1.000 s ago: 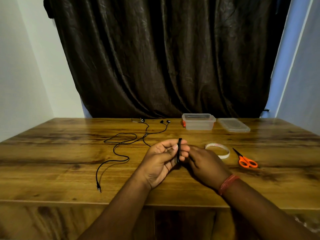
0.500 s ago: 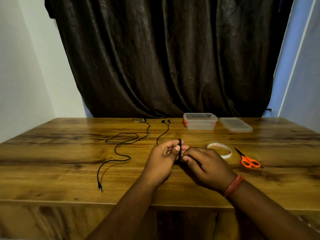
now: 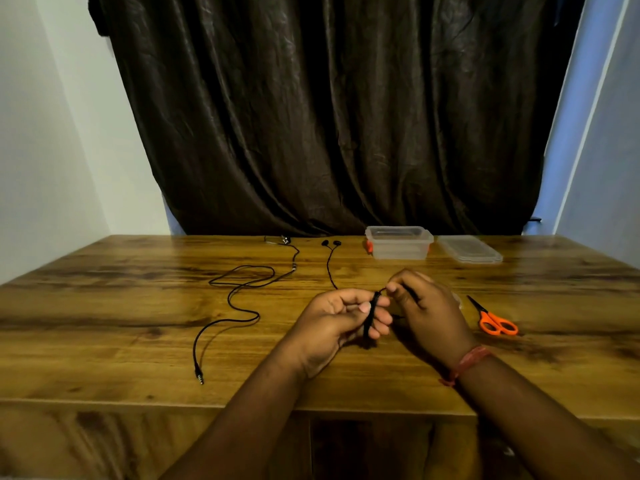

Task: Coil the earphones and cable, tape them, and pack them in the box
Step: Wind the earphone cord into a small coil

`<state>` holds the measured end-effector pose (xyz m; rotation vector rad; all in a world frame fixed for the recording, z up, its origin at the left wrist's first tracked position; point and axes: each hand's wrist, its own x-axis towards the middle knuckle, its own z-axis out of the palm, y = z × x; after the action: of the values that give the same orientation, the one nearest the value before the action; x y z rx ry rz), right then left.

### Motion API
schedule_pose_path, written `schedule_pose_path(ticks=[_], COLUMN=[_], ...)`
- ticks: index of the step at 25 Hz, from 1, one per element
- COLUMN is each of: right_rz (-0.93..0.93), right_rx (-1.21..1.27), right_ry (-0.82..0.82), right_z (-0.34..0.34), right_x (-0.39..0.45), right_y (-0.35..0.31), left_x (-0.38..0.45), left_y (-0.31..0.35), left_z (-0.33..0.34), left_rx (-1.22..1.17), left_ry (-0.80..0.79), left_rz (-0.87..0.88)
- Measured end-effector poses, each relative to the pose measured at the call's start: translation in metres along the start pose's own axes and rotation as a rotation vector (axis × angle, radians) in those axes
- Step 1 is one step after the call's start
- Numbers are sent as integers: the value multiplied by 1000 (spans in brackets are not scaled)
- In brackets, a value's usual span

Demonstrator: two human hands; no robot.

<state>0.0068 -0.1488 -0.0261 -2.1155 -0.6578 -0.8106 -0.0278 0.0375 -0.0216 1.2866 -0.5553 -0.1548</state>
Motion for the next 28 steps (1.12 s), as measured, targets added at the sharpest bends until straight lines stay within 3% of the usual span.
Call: schedule_pose_path(ticks=[5,10,14,18,25,28], right_rz=[-198,-374,-351,-326,-140,-102], right_rx=[-269,-304,-205,-183,-185,-126], right_ry=[-356,-477,-340,-178,-6,-40], right_z=[14,13,5,0,-1,0], right_x=[-10,-13,-13,-9,-6,-4], right_y=[-4,-13,-17,-16,-10,-7], left_x=[3,8,10,11,4,1], left_y=[9,6,-1,-14,-4,-1], left_z=[0,-2,0,0,1,0], left_rx=[-278,-245,23,336,120,25], left_ry=[169,316,358,261,49,5], left_rz=[91,146,121,11,-89,-81])
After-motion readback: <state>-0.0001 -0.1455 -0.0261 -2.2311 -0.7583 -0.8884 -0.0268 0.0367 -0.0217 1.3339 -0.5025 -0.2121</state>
